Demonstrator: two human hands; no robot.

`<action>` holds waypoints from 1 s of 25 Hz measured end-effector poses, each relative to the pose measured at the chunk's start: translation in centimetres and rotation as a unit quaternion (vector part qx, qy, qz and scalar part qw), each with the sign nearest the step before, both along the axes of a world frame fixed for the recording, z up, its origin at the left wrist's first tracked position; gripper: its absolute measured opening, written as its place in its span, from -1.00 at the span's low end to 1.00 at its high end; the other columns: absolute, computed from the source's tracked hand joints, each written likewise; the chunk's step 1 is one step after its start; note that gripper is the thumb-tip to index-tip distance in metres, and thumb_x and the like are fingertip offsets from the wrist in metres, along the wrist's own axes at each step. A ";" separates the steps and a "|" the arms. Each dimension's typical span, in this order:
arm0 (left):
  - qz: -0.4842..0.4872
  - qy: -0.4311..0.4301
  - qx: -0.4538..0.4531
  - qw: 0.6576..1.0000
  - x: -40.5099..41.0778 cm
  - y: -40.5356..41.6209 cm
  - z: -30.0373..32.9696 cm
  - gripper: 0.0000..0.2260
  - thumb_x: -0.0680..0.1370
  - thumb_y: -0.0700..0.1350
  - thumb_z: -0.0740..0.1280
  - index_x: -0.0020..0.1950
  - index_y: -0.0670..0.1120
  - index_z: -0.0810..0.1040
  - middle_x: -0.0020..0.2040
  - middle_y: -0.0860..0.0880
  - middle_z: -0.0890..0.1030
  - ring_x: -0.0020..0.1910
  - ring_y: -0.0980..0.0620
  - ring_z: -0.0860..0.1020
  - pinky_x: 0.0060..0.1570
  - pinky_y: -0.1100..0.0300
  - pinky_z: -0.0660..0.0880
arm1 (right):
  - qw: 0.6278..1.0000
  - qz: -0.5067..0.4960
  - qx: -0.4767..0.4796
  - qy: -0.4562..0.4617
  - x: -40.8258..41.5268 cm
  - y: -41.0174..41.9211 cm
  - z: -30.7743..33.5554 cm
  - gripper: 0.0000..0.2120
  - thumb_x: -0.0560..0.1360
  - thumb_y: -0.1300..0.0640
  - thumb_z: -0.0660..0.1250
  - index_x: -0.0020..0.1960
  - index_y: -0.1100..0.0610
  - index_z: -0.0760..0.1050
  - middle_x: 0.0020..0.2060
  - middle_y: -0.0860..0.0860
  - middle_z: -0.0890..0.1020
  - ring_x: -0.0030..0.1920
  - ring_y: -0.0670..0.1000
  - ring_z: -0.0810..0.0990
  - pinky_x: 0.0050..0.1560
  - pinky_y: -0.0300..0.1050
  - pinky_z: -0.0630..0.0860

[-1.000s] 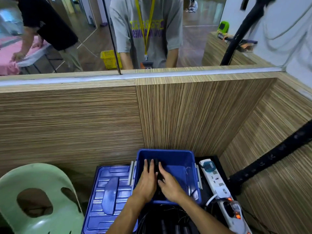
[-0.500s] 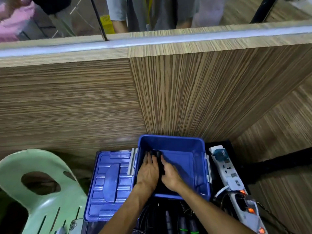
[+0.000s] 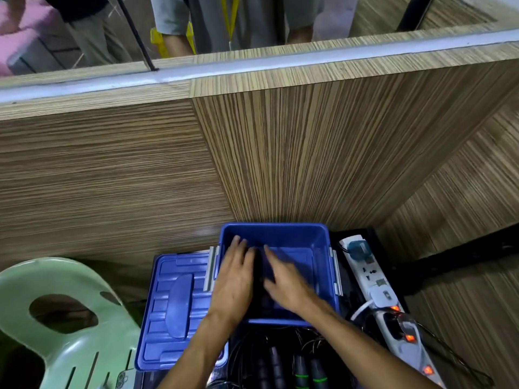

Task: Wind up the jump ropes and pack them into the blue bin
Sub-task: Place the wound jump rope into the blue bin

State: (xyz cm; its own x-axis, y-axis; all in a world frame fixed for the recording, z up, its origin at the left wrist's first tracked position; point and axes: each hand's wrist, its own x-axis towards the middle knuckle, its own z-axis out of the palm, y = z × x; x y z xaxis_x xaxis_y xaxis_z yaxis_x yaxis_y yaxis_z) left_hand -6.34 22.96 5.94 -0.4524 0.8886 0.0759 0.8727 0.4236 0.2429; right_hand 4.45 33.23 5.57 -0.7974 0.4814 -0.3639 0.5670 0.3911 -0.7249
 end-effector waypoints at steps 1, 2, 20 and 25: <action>0.015 0.000 0.059 0.998 -0.3 -1.0 0.1 -0.58 0.49 -0.28 0.29 0.36 -0.22 0.41 0.44 -0.25 0.35 0.53 -0.18 0.13 0.48 -0.04 0.18 | 0.995 -0.035 0.077 0.052 1.6 0.3 0.8 -0.36 0.57 0.18 0.32 0.58 0.05 0.15 0.39 0.11 0.46 0.35 0.10 0.46 0.34 0.02 0.43; 0.038 0.002 0.094 0.995 -0.6 -2.1 0.1 -0.60 0.50 -0.24 0.28 0.35 -0.20 0.43 0.45 -0.24 0.35 0.52 -0.20 0.17 0.45 -0.07 0.19 | 0.979 -0.066 0.163 0.106 3.6 0.5 1.5 -0.44 0.57 0.14 0.34 0.54 0.06 0.27 0.41 0.08 0.44 0.41 0.08 0.40 0.40 0.05 0.38; 0.164 -0.188 0.128 0.960 1.6 -2.0 -2.1 -0.52 0.67 -0.14 0.04 0.57 -0.23 0.03 0.59 -0.16 -0.02 0.56 -0.08 0.02 0.49 0.09 0.13 | 0.972 -0.001 0.227 -0.066 9.7 5.8 -0.6 -0.38 0.69 -0.03 -0.03 0.53 -0.06 -0.42 0.51 -0.07 -0.40 0.55 0.04 -0.33 0.52 0.23 0.07; 0.145 -0.161 0.101 0.971 1.4 -2.1 -2.0 -0.51 0.67 -0.12 0.03 0.56 -0.24 0.02 0.58 -0.21 -0.02 0.56 -0.15 0.01 0.50 0.00 0.14 | 0.972 0.008 0.218 -0.085 9.6 5.8 -0.1 -0.38 0.69 -0.05 -0.04 0.57 0.00 -0.35 0.48 -0.07 -0.41 0.57 0.09 -0.29 0.52 0.25 0.08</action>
